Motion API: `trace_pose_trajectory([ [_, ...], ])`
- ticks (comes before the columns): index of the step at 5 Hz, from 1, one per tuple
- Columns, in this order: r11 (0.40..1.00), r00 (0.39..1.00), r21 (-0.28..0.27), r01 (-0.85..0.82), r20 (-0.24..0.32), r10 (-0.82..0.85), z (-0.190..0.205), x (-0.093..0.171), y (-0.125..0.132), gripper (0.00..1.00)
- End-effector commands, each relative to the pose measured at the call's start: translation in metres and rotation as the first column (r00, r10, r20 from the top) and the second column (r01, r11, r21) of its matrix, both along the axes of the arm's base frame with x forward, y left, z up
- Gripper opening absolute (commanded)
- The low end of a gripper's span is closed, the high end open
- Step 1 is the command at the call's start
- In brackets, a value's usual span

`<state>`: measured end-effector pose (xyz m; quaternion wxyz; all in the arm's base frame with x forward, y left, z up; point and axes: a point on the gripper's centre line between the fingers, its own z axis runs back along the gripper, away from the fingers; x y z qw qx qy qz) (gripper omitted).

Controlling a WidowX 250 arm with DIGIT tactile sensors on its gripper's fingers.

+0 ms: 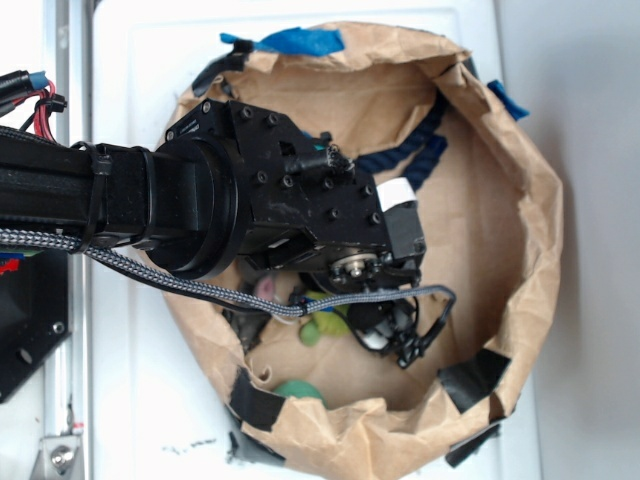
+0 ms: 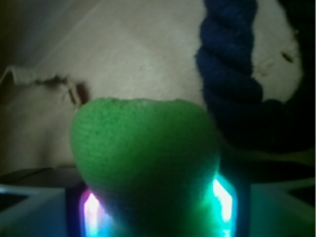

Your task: Grab the green animal.

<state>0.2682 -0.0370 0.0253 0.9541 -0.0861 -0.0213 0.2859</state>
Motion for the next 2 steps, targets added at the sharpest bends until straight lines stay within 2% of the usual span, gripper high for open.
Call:
trace_pose_trajectory([
  [1, 0.927, 0.921, 0.107, 0.359, 0.122, -0.37, 0.111, 0.02, 0.016, 0.0],
  [2, 0.855, 0.864, 0.222, 0.469, 0.086, -0.496, 0.143, 0.021, 0.025, 0.0],
])
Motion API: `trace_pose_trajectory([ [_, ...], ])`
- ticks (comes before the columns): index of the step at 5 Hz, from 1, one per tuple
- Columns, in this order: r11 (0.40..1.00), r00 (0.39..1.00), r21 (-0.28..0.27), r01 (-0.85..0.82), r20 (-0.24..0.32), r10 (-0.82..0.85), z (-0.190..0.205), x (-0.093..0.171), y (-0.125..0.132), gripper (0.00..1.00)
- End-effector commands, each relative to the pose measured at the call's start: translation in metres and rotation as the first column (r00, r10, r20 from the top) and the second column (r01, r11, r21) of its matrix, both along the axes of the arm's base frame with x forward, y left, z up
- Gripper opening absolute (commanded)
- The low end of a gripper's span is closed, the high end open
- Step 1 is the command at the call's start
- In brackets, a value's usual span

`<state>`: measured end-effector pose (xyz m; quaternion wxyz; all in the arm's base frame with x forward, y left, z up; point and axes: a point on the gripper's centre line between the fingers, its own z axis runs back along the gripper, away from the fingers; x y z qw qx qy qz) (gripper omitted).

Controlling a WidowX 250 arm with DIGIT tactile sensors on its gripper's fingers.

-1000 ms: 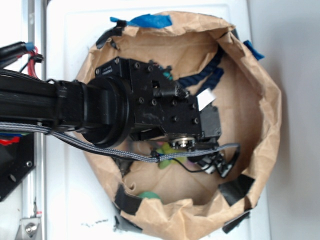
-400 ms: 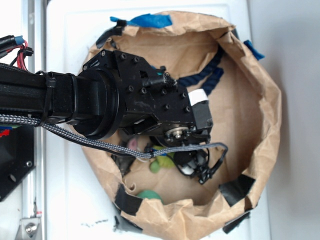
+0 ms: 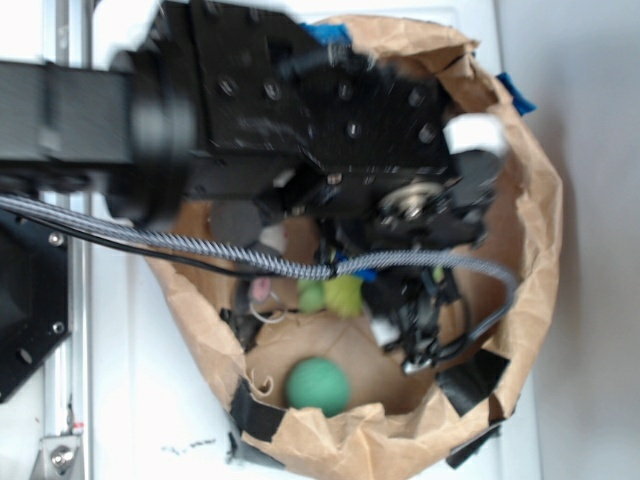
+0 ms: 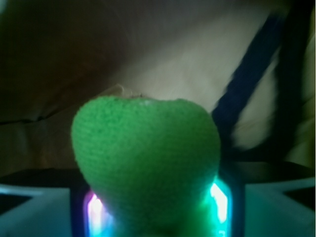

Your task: Grab the green animal.

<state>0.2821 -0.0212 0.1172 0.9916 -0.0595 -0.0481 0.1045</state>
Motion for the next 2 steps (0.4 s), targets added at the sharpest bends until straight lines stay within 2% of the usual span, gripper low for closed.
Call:
trace_pose_trajectory([
  [1, 0.964, 0.975, 0.187, 0.191, 0.078, -0.208, 0.07, 0.007, 0.0225, 0.0],
  [2, 0.967, 0.981, 0.185, 0.175, 0.053, -0.187, 0.0753, 0.0077, 0.0314, 0.0],
])
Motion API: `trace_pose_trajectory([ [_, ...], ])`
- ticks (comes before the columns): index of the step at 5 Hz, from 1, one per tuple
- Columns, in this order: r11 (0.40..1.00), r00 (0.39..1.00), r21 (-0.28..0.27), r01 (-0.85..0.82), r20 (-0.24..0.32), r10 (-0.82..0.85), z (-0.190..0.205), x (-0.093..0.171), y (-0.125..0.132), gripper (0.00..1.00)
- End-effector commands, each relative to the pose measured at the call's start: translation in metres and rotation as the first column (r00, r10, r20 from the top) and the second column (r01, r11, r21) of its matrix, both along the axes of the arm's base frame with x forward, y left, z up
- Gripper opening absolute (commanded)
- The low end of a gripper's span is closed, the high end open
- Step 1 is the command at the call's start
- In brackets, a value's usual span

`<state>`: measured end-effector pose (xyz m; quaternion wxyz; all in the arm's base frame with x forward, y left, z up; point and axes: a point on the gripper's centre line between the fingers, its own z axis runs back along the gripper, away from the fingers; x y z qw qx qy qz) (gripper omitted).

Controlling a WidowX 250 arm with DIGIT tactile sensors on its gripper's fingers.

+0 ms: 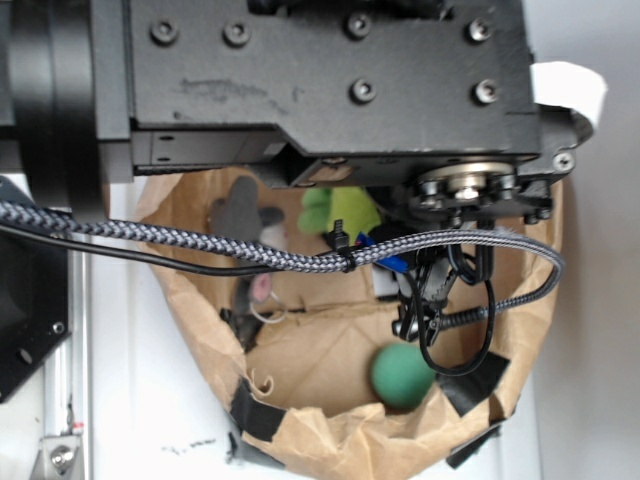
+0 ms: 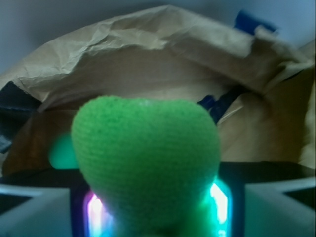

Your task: Grab the green animal.

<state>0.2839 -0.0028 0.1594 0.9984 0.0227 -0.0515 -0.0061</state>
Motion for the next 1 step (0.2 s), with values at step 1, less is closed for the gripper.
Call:
trace_pose_trajectory([
  [1, 0.999, 0.996, -0.008, -0.045, 0.077, 0.045, 0.0351, 0.0018, 0.0154, 0.0],
])
